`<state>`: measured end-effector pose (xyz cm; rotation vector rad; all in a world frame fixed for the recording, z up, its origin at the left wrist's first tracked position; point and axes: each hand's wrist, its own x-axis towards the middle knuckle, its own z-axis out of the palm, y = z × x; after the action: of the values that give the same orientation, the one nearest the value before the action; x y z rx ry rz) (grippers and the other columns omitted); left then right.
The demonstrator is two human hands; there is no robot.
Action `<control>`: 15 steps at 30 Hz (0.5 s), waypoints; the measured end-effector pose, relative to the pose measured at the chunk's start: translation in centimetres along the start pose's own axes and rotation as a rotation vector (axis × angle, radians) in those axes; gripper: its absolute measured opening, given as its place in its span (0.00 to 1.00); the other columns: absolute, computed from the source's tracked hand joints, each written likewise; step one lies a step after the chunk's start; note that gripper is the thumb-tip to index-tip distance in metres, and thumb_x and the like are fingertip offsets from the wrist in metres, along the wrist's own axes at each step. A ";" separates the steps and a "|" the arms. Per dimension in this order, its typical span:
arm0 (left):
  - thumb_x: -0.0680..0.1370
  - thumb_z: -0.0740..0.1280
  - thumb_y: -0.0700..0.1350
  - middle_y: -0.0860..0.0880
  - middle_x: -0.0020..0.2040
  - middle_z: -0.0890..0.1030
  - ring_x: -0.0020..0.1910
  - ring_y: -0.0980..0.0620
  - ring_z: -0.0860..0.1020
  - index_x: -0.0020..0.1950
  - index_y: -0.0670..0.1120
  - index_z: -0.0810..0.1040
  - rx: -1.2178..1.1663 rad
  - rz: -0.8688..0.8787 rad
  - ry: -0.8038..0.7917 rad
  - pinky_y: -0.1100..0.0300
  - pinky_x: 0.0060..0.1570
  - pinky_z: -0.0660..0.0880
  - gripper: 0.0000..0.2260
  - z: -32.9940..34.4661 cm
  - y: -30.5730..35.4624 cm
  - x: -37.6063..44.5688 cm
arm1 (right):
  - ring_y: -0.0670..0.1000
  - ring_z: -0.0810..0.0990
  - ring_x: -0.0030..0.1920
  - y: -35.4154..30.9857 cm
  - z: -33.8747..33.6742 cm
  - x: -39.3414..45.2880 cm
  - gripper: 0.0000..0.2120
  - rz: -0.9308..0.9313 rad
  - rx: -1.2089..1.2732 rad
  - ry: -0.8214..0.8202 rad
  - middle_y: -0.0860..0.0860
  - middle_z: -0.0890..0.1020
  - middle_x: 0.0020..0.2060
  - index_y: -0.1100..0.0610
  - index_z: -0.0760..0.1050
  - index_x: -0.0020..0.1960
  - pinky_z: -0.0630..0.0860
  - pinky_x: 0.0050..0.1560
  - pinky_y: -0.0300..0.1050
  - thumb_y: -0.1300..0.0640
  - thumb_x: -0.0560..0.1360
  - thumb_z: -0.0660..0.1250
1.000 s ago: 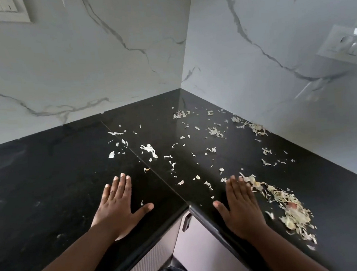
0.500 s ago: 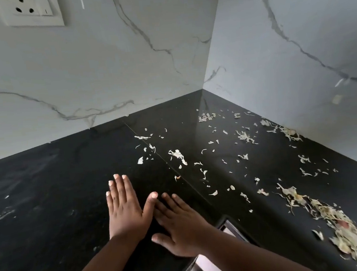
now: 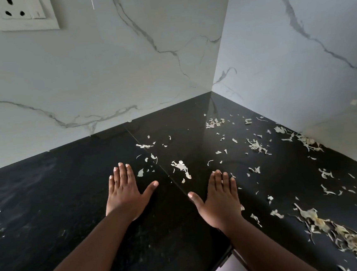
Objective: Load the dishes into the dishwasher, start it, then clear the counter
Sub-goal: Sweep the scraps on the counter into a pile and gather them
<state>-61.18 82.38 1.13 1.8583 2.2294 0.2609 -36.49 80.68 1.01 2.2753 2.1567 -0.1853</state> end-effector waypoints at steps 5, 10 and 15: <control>0.69 0.42 0.77 0.48 0.77 0.32 0.74 0.52 0.30 0.78 0.45 0.33 0.051 0.075 -0.059 0.53 0.75 0.34 0.49 -0.3 -0.2 2.4 | 0.61 0.37 0.77 -0.3 -0.4 0.4 0.46 -0.137 0.045 0.103 0.61 0.41 0.77 0.64 0.42 0.78 0.34 0.75 0.55 0.29 0.75 0.41; 0.70 0.47 0.75 0.50 0.77 0.32 0.74 0.53 0.30 0.77 0.46 0.34 0.057 0.128 -0.048 0.55 0.74 0.32 0.48 -0.5 0.0 4.1 | 0.56 0.39 0.78 -1.8 1.3 0.1 0.36 -0.685 0.023 0.029 0.53 0.46 0.79 0.57 0.47 0.79 0.42 0.77 0.57 0.36 0.79 0.45; 0.67 0.41 0.78 0.47 0.77 0.31 0.74 0.51 0.28 0.77 0.44 0.32 0.102 0.080 -0.060 0.53 0.74 0.32 0.52 -0.7 0.1 6.3 | 0.57 0.47 0.78 -1.7 1.2 0.7 0.41 -0.537 0.059 0.039 0.56 0.52 0.78 0.62 0.52 0.78 0.42 0.74 0.54 0.32 0.79 0.44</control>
<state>-62.35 88.64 1.44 1.9825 2.1703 0.1048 -38.22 81.39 -0.10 1.6775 2.7652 -0.2046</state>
